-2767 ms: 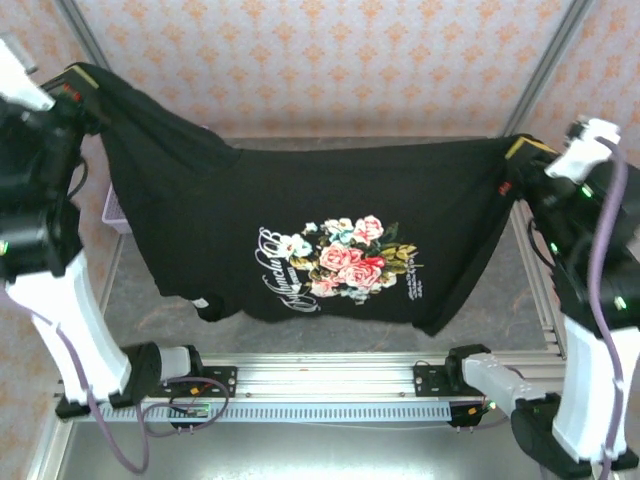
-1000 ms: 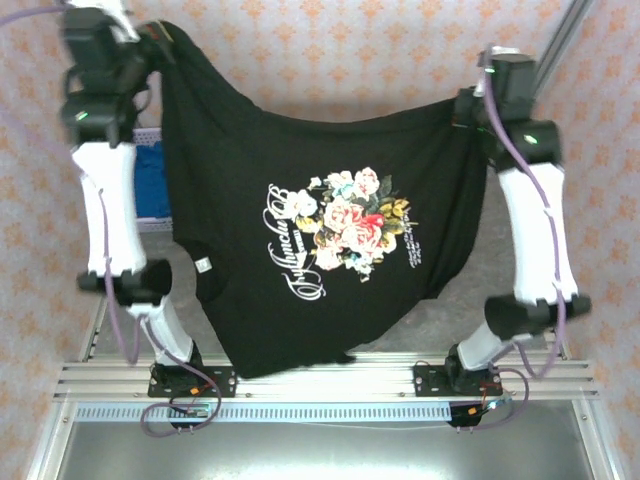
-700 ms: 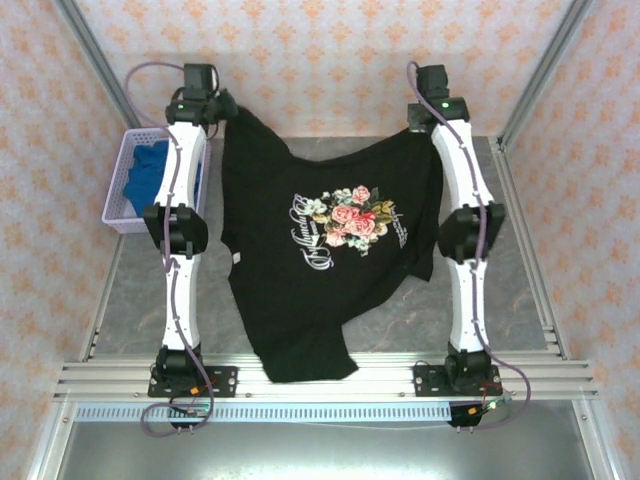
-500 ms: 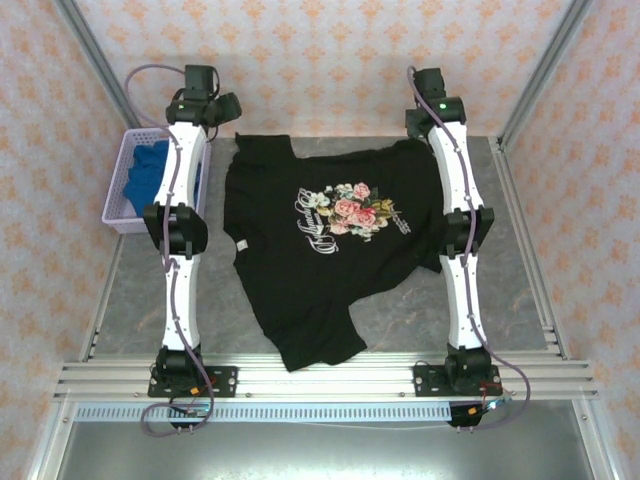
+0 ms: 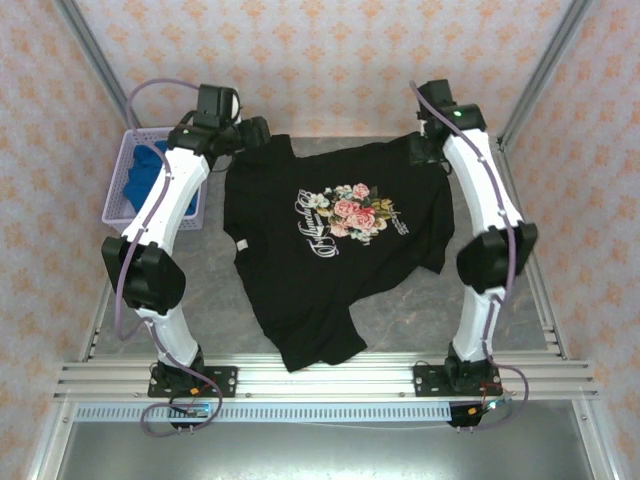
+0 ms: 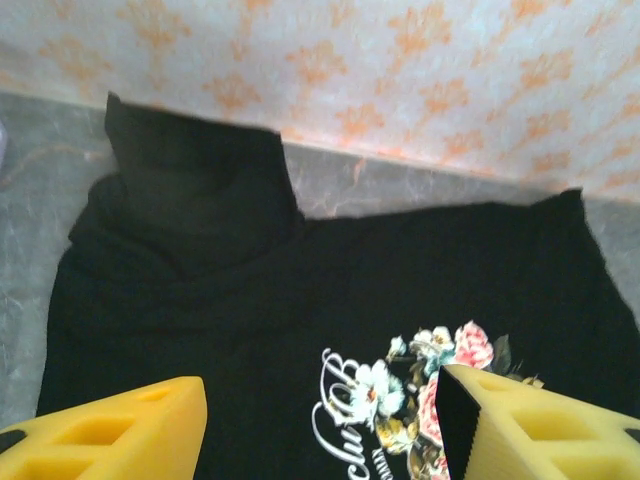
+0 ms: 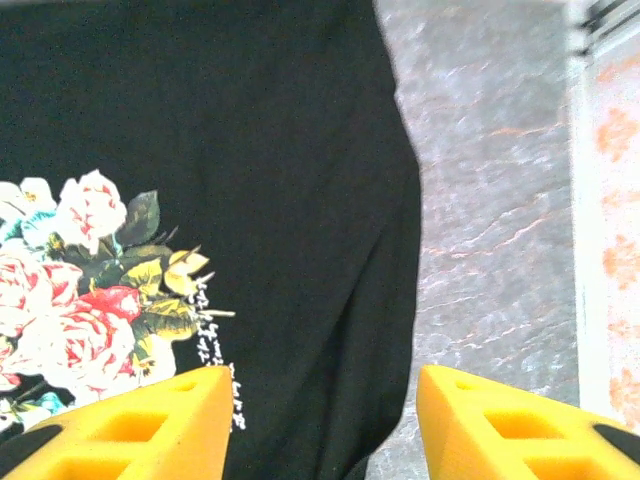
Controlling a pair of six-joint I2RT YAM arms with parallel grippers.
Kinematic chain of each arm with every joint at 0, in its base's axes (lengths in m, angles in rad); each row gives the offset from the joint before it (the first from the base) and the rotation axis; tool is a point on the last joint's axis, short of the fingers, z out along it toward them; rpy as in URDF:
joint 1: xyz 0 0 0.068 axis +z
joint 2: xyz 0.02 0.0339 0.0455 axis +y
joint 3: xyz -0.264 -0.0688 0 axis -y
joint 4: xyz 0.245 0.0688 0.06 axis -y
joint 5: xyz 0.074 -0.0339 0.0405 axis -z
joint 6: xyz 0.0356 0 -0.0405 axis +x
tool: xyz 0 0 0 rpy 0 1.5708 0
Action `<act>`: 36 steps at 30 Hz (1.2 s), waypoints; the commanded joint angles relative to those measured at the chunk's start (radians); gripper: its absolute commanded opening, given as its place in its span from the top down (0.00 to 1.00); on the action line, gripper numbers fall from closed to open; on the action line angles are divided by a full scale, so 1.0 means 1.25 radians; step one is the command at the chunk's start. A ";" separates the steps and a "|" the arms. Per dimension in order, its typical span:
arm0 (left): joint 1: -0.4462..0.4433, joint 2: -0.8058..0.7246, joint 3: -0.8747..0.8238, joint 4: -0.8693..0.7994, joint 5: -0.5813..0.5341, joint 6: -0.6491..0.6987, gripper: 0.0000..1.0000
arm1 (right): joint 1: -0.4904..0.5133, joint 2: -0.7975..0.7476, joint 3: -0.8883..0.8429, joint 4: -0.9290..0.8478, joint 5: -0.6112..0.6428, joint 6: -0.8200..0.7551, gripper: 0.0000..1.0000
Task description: Fold the inside-out t-shirt
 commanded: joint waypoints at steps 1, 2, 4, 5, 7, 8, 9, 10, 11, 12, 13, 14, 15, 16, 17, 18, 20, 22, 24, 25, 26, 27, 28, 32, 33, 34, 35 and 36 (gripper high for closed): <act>-0.017 -0.063 -0.096 0.075 -0.031 0.028 0.36 | -0.015 -0.187 -0.240 0.208 -0.001 0.004 0.46; -0.029 -0.084 -0.134 0.090 -0.047 0.037 0.36 | -0.021 -0.225 -0.323 0.236 -0.008 0.025 0.45; -0.052 -0.120 -0.207 0.104 -0.079 0.044 0.36 | -0.030 -0.292 -0.471 0.291 0.009 0.068 0.43; -0.067 -0.137 -0.246 0.112 -0.086 0.039 0.36 | -0.032 -0.331 -0.571 0.326 0.010 0.096 0.42; -0.104 -0.168 -0.326 0.127 -0.088 0.028 0.36 | -0.033 -0.398 -0.712 0.388 -0.006 0.160 0.41; -0.129 -0.185 -0.370 0.127 -0.095 0.021 0.36 | -0.034 -0.424 -0.784 0.411 -0.026 0.197 0.41; -0.152 -0.200 -0.408 0.129 -0.099 0.014 0.36 | -0.035 -0.442 -0.832 0.422 -0.038 0.230 0.40; -0.173 -0.217 -0.455 0.131 -0.102 0.000 0.35 | -0.041 -0.458 -0.881 0.437 -0.062 0.260 0.38; -0.189 -0.231 -0.496 0.132 -0.103 -0.019 0.35 | -0.053 -0.468 -0.914 0.447 -0.091 0.283 0.37; -0.205 -0.242 -0.538 0.135 -0.091 -0.037 0.35 | -0.069 -0.469 -0.944 0.453 -0.126 0.304 0.37; -0.214 -0.251 -0.573 0.133 -0.079 -0.055 0.35 | -0.088 -0.465 -0.967 0.459 -0.158 0.317 0.37; -0.222 -0.254 -0.602 0.132 -0.075 -0.070 0.35 | -0.103 -0.455 -0.981 0.464 -0.181 0.323 0.37; -0.230 -0.254 -0.631 0.133 -0.071 -0.079 0.34 | -0.117 -0.439 -0.993 0.468 -0.193 0.329 0.37; -0.237 -0.247 -0.653 0.128 -0.075 -0.084 0.34 | -0.125 -0.420 -1.000 0.478 -0.200 0.329 0.37; -0.240 -0.238 -0.667 0.120 -0.079 -0.086 0.33 | -0.130 -0.401 -0.999 0.484 -0.203 0.328 0.37; -0.246 -0.222 -0.679 0.114 -0.080 -0.086 0.33 | -0.135 -0.379 -0.993 0.489 -0.197 0.329 0.38; -0.249 -0.194 -0.694 0.114 -0.090 -0.087 0.32 | -0.144 -0.338 -0.980 0.507 -0.212 0.332 0.39; -0.249 -0.169 -0.699 0.121 -0.100 -0.084 0.32 | -0.147 -0.303 -0.963 0.523 -0.227 0.334 0.42; -0.248 -0.147 -0.692 0.119 -0.124 -0.077 0.32 | -0.147 -0.280 -0.947 0.528 -0.248 0.337 0.44; -0.249 -0.136 -0.689 0.119 -0.140 -0.073 0.32 | -0.147 -0.273 -0.946 0.531 -0.255 0.340 0.46; -0.248 -0.128 -0.690 0.121 -0.153 -0.072 0.32 | -0.147 -0.266 -0.945 0.532 -0.252 0.341 0.49; -0.243 -0.116 -0.691 0.124 -0.161 -0.072 0.32 | -0.148 -0.258 -0.942 0.523 -0.239 0.339 0.56; -0.237 -0.106 -0.695 0.129 -0.163 -0.075 0.34 | -0.149 -0.254 -0.935 0.500 -0.216 0.332 0.63; -0.198 -0.074 -0.725 0.157 -0.147 -0.082 0.47 | -0.162 -0.270 -0.916 0.442 -0.113 0.311 0.87; -0.186 -0.068 -0.732 0.161 -0.143 -0.084 0.50 | -0.165 -0.277 -0.910 0.431 -0.089 0.305 0.89; -0.173 -0.064 -0.736 0.167 -0.141 -0.086 0.54 | -0.166 -0.284 -0.900 0.420 -0.065 0.298 0.89; -0.163 -0.061 -0.741 0.175 -0.138 -0.087 0.57 | -0.167 -0.289 -0.891 0.411 -0.047 0.289 0.91; -0.151 -0.055 -0.741 0.176 -0.136 -0.088 0.61 | -0.166 -0.293 -0.880 0.403 -0.035 0.283 0.92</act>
